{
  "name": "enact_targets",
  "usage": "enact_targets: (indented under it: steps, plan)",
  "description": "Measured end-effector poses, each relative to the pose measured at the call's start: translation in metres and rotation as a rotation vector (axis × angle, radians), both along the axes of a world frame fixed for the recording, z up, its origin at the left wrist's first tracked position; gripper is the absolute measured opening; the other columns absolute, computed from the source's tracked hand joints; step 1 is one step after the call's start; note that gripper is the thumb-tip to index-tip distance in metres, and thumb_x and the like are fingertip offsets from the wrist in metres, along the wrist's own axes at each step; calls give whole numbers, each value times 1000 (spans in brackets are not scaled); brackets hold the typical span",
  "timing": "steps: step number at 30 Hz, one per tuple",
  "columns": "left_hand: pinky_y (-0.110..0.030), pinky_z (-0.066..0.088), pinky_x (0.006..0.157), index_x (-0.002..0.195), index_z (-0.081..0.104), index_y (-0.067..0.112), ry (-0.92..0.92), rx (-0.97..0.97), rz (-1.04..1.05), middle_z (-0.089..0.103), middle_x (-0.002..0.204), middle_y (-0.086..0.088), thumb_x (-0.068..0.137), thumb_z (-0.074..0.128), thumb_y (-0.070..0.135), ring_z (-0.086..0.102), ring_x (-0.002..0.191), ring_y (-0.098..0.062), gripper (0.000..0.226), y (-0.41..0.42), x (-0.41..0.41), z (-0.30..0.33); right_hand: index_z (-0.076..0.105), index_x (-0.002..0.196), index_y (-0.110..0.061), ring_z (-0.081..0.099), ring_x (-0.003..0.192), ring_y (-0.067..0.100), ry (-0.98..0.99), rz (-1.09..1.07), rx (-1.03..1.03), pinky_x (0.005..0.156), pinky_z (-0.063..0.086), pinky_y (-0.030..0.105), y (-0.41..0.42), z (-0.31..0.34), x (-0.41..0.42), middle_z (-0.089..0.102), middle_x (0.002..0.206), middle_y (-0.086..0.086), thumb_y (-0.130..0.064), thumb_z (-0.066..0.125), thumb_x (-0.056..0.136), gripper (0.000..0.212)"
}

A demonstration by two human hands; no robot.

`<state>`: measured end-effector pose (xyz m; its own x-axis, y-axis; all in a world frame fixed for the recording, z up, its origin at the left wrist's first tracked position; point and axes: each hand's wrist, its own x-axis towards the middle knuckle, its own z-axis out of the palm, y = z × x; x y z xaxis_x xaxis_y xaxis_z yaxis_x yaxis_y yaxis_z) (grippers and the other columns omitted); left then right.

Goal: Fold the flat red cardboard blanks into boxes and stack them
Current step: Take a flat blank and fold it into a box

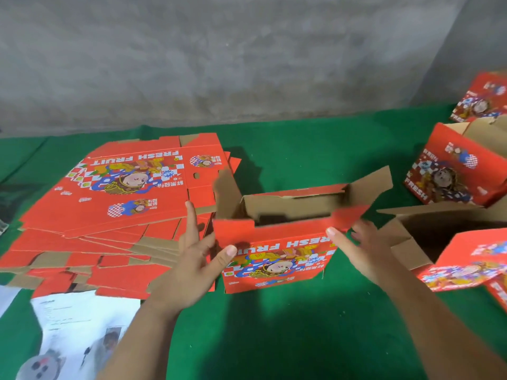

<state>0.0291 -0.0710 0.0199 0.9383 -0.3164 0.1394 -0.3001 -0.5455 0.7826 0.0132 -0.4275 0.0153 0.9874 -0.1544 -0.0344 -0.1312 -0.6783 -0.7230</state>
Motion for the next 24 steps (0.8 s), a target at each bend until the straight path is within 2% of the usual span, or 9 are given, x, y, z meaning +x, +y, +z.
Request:
enact_targets:
  steps: [3,5,7,11,14,16,19,21,24]
  plan:
    - [-32,10,128,158,27,51,87,-23,-103,-2,175,3,94,57,69,-9,160,-9,73,-3,-1,-9,68,94,-41,64,76,0,-30,-45,10,70,46,32,4,1,-6,70,82,-12,-94,33,81,65]
    - [-28,44,113,144,53,42,209,-238,-75,60,147,11,98,63,55,51,140,-9,49,-10,-5,-10,68,88,-39,64,68,2,-16,-93,19,67,49,37,6,0,-8,70,75,-13,-96,32,81,68]
    - [-24,53,94,126,68,45,302,-407,31,75,121,16,97,58,61,69,115,-4,34,-16,-8,-11,71,90,-41,67,68,3,19,-136,53,73,53,39,11,3,-8,73,77,-14,-98,35,78,68]
    - [-15,51,86,120,72,43,130,-460,258,77,113,16,108,48,46,70,109,-3,28,-32,-4,-17,64,107,-54,73,84,7,111,-133,263,86,57,46,25,17,-12,76,97,-9,-100,49,64,64]
    - [-20,44,104,137,62,36,-14,-381,308,67,130,21,109,51,18,60,124,-6,35,-42,5,-24,29,144,-54,41,132,38,117,-316,-37,112,36,61,36,18,-10,36,148,11,-74,70,71,86]
    - [-19,36,108,148,53,27,-50,-255,379,56,141,16,107,55,14,50,134,-12,44,-42,11,-31,16,158,-39,22,142,41,-192,-444,-354,116,22,62,46,25,-10,19,156,13,-44,82,74,107]
    - [-30,35,111,156,46,16,-40,-183,418,55,147,-2,105,58,16,46,138,-21,53,-38,13,-38,53,140,-21,45,128,44,-639,-181,-568,109,36,63,67,44,-2,50,134,16,-24,76,80,64]
    - [-38,36,116,156,45,15,-35,-185,426,53,151,-7,104,58,13,45,140,-24,54,-39,15,-37,62,123,-18,58,110,41,-480,-9,-710,104,44,56,74,51,6,63,111,12,-36,74,84,44]
    - [-46,34,120,158,43,16,-27,-192,426,49,155,-7,104,57,12,41,145,-25,55,-43,11,-35,43,141,-24,64,109,31,113,25,-830,91,50,40,67,49,11,69,112,3,-76,42,91,72]
